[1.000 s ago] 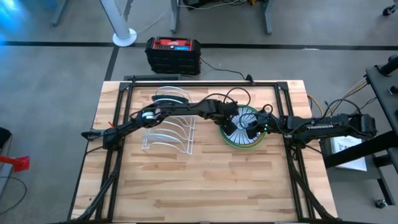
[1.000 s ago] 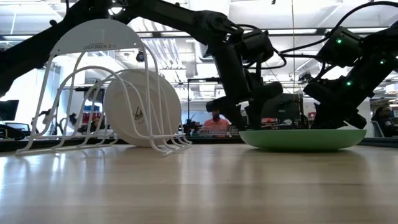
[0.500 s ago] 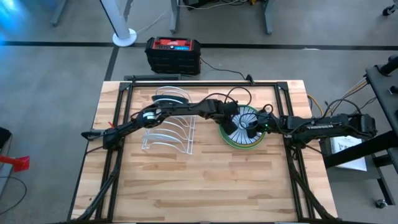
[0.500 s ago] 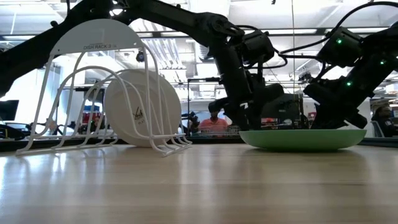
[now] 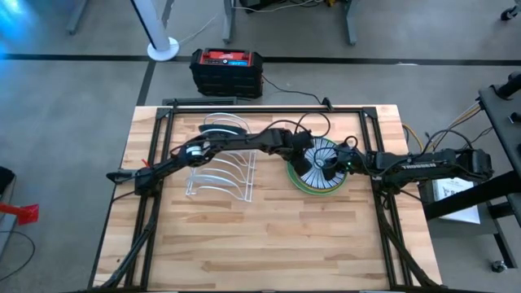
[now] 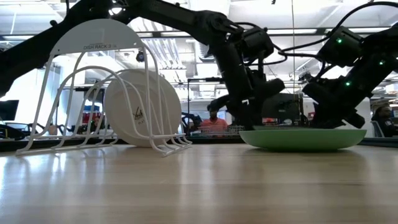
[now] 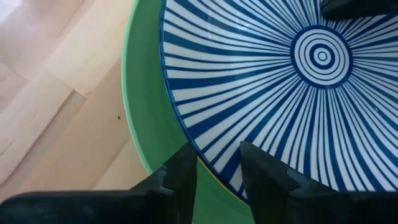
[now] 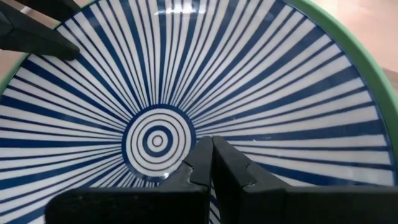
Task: Sort dishes
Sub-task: Put the blue pattern plate in the dish rack
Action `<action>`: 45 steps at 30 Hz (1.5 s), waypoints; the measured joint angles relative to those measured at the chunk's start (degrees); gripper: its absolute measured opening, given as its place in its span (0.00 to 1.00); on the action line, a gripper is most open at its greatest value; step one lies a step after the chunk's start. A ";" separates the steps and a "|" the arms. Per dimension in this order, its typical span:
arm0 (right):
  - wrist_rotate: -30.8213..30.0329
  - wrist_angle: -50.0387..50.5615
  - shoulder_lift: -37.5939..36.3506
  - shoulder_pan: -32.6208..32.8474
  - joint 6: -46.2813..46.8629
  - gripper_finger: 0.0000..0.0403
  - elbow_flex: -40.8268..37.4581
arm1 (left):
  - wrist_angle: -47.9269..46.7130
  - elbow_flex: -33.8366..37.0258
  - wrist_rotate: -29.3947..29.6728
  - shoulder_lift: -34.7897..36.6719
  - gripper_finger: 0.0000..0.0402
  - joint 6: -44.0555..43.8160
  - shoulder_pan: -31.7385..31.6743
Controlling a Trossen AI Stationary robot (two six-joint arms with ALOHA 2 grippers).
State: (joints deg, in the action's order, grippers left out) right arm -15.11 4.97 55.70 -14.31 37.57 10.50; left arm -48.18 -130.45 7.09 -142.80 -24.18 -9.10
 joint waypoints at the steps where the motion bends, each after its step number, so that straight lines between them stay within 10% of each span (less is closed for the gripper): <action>1: -0.02 -0.12 -0.05 0.00 -0.09 0.00 0.00 | -0.01 -0.01 -0.04 0.07 0.26 0.06 -0.01; 34: 0.79 -0.83 -0.94 0.04 -3.76 0.00 1.49 | 1.50 -0.40 0.46 0.66 0.00 3.28 -0.85; 45: -8.62 32.31 -3.78 -0.02 -1.04 0.00 15.94 | 1.21 -0.19 -5.98 0.54 0.00 8.29 0.68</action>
State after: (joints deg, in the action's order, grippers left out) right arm -23.73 37.28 51.92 -14.33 36.52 26.44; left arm -46.97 -130.65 1.11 -142.27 -15.90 -8.43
